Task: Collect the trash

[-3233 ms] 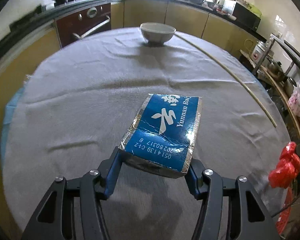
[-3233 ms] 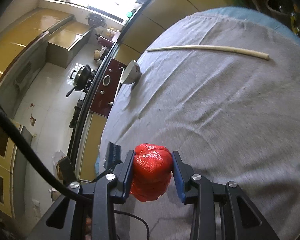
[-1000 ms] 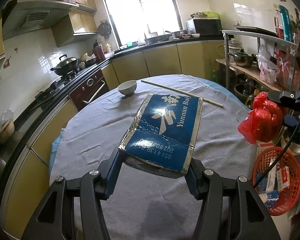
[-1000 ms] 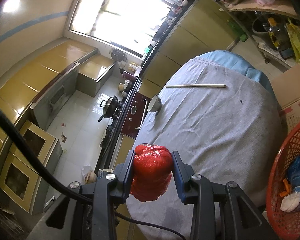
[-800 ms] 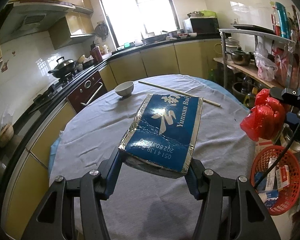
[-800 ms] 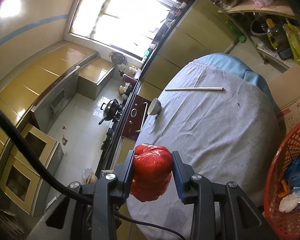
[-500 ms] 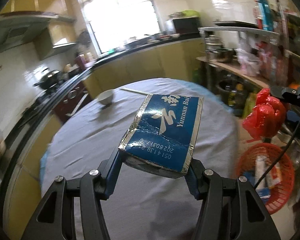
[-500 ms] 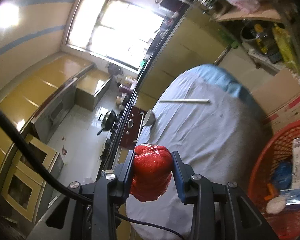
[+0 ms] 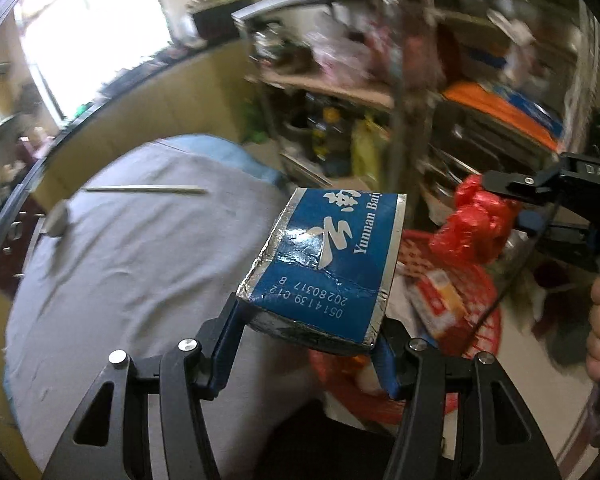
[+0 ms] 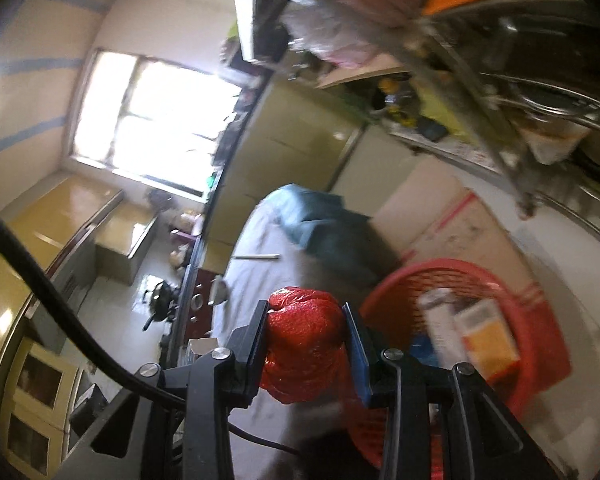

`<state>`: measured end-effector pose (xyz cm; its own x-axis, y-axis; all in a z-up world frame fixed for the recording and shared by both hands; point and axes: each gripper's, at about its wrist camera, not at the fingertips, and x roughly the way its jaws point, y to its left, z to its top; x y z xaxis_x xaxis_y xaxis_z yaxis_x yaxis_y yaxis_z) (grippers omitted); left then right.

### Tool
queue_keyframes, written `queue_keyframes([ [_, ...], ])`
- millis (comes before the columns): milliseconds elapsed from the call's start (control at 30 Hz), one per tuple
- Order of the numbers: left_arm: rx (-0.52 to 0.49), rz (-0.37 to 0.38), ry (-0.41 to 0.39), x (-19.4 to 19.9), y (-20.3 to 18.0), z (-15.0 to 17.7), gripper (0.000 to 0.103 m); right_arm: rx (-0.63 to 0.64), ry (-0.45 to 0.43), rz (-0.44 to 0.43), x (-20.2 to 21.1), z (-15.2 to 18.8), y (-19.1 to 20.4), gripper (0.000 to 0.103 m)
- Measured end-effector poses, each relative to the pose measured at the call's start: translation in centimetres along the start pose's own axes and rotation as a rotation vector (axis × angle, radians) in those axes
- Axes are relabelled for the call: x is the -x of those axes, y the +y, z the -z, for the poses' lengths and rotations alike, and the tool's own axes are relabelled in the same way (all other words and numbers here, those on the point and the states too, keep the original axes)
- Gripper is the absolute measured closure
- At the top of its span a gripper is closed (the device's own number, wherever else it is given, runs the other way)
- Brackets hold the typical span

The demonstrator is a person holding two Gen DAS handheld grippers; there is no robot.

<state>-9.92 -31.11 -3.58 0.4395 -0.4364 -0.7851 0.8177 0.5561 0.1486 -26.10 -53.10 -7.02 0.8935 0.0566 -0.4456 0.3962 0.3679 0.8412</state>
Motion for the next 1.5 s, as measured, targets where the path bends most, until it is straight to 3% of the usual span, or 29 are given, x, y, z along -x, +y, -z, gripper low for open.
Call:
queue_keyframes([
  [267, -0.03, 0.127, 0.152, -4.4, -3.2, 1.1, 0.043, -0.053, 0.055, 0.106, -1.0, 0.3, -4.3, 0.062],
  [400, -0.005, 0.134, 0.185, -4.7, -2.8, 1.5, 0.04, -0.08, 0.112, 0.147, -1.8, 0.8, -5.4, 0.048],
  [500, 0.015, 0.109, 0.172, -4.1, -1.9, 1.6, 0.038, -0.09, 0.122, 0.147, -1.9, 0.9, -5.4, 0.047],
  [700, 0.093, -0.048, 0.069, -0.6, 2.2, 1.2, 0.033, -0.025, 0.096, 0.12, -1.5, 1.1, -2.4, 0.046],
  [967, 0.232, -0.273, -0.076, 5.9, 8.8, 2.3, 0.023, 0.159, 0.1, 0.075, -2.4, 3.0, 5.3, 0.045],
  [1200, 0.343, -0.474, -0.17, 11.3, 13.7, 5.1, 0.015, 0.416, 0.093, 0.044, -3.5, 6.7, 13.8, 0.043],
  [1500, 0.452, -0.612, -0.233, 17.0, 18.1, 8.5, 0.015, 0.771, -0.012, -0.011, -2.8, 13.6, 24.1, 0.036],
])
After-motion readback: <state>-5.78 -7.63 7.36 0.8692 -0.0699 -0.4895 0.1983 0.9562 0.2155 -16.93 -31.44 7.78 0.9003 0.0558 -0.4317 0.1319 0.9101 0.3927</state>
